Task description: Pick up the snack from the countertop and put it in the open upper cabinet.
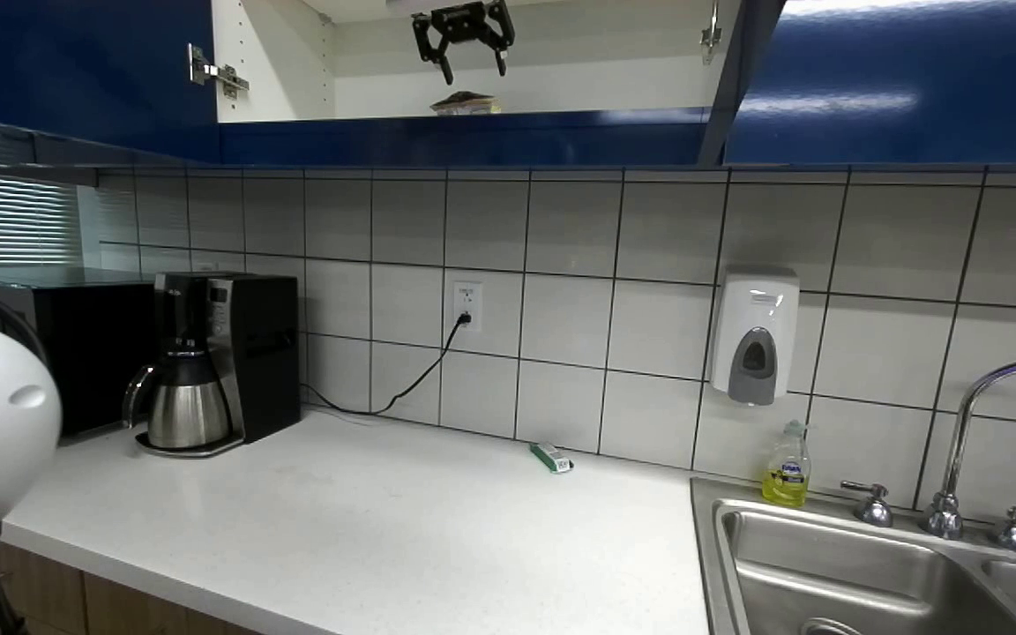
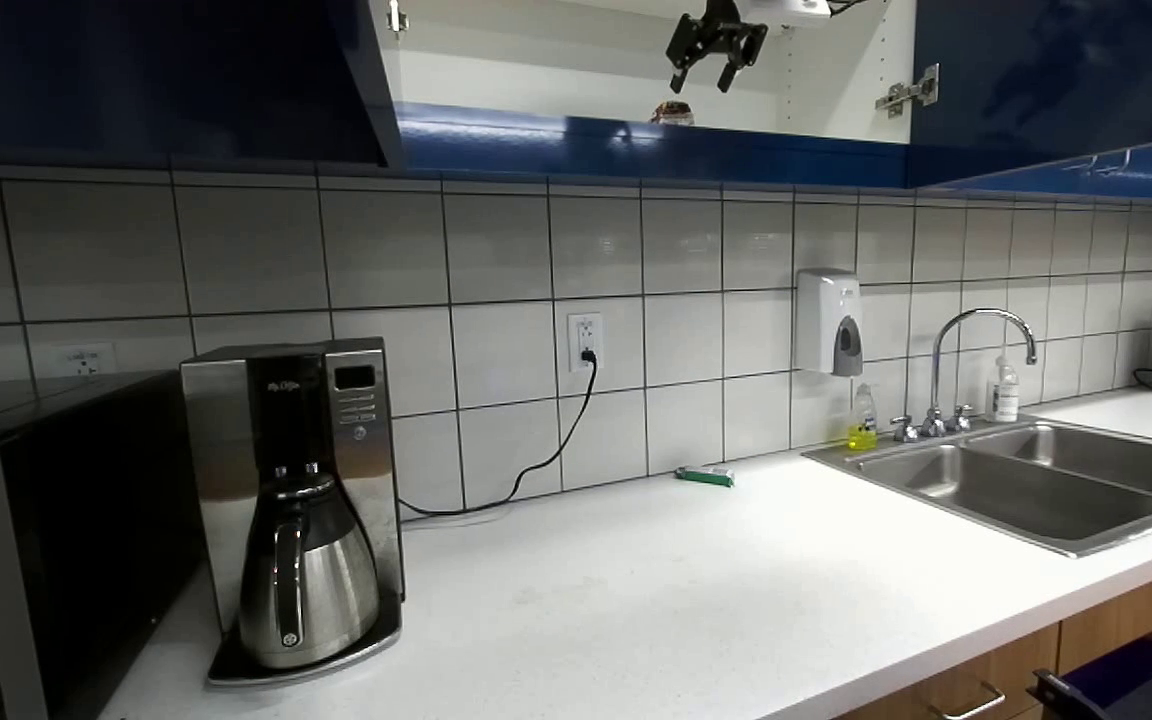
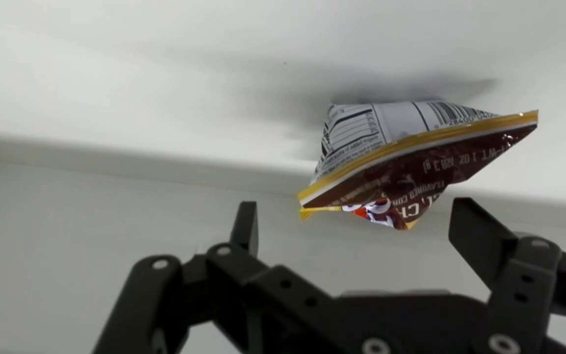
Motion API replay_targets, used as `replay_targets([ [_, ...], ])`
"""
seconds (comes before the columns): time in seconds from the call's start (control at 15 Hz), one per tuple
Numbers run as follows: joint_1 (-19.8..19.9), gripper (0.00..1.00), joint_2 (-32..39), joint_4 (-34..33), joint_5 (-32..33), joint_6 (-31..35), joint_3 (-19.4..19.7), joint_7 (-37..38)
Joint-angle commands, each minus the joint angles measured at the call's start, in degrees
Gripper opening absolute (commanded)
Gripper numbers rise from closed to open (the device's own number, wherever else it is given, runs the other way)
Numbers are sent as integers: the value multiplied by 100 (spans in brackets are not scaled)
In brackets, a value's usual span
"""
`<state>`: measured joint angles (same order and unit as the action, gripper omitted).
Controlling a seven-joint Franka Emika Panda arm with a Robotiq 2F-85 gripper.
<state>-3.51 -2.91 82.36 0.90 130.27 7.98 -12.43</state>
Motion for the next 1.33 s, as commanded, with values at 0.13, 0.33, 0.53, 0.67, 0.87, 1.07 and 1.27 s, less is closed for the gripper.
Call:
replay_targets([
  [0.13,-17,100,-602,526,-118,-395,51,-268],
  [0.33,-40,100,-1062,894,47,-1018,11,-279],
  [0.53,158,100,-1510,1204,134,-1638,-222,-289],
  [0.67,150,100,-1820,1452,199,-1975,-263,-307],
  [0.87,117,100,-2257,1945,255,-2303,-292,-412],
  [1.07,109,100,-2703,2662,284,-2174,-300,-457],
  [1.27,62,100,-3089,3402,260,-1995,-253,-631],
])
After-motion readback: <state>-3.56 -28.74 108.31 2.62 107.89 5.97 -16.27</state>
